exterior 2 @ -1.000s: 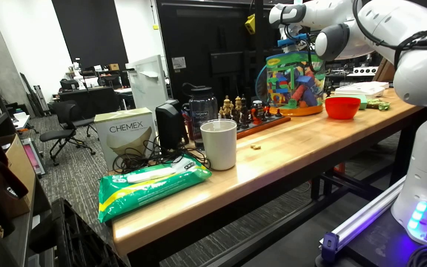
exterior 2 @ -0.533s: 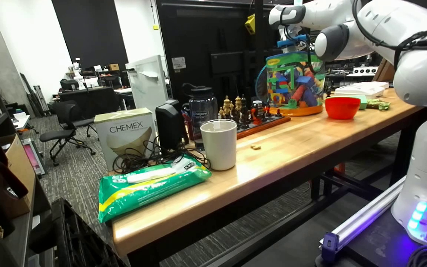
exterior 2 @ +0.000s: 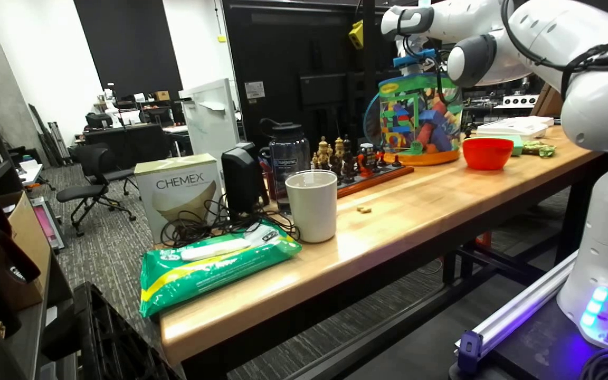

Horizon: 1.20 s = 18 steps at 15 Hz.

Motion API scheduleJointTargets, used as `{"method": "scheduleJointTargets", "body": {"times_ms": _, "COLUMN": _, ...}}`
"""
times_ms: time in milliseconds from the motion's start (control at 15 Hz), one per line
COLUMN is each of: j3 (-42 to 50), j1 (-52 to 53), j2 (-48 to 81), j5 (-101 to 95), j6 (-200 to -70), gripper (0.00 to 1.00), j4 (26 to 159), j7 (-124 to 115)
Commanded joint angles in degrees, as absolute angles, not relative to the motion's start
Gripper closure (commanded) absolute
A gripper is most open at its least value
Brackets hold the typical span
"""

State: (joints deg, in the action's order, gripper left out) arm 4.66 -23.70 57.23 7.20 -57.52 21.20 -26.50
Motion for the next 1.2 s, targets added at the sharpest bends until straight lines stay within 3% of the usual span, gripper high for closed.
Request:
{"method": "scheduleJointTargets", "body": {"times_ms": 0, "j3": 5.19, "j1": -23.17, "j2": 56.31, "j5": 5.87, "j6": -59.1, "gripper": 0.61, "j4": 22.43, "j7": -25.3}}
{"method": "scheduleJointTargets", "body": {"times_ms": 600, "j3": 5.29, "j1": -23.34, "j2": 56.17, "j5": 5.03, "j6": -60.8, "gripper": 0.64, "j4": 22.4, "j7": -23.69}}
{"method": "scheduleJointTargets", "body": {"times_ms": 667, "j3": 5.29, "j1": -23.38, "j2": 56.16, "j5": 5.05, "j6": -60.93, "gripper": 0.14, "j4": 22.42, "j7": -24.0}}
{"method": "scheduleJointTargets", "body": {"times_ms": 800, "j3": 5.22, "j1": -23.47, "j2": 56.14, "j5": 5.02, "j6": -60.88, "gripper": 0.1, "j4": 22.38, "j7": -23.6}}
{"method": "scheduleJointTargets", "body": {"times_ms": 867, "j3": 4.81, "j1": -23.53, "j2": 56.52, "j5": 5.74, "j6": -60.68, "gripper": 0.29, "j4": 22.28, "j7": -24.72}}
{"method": "scheduleJointTargets", "body": {"times_ms": 1067, "j3": 4.83, "j1": -23.65, "j2": 57.19, "j5": 5.72, "j6": -60.39, "gripper": 0.11, "j4": 21.21, "j7": -24.43}}
{"method": "scheduleJointTargets", "body": {"times_ms": 1133, "j3": 4.84, "j1": -23.67, "j2": 57.31, "j5": 5.72, "j6": -60.37, "gripper": 0.1, "j4": 21.03, "j7": -24.39}}
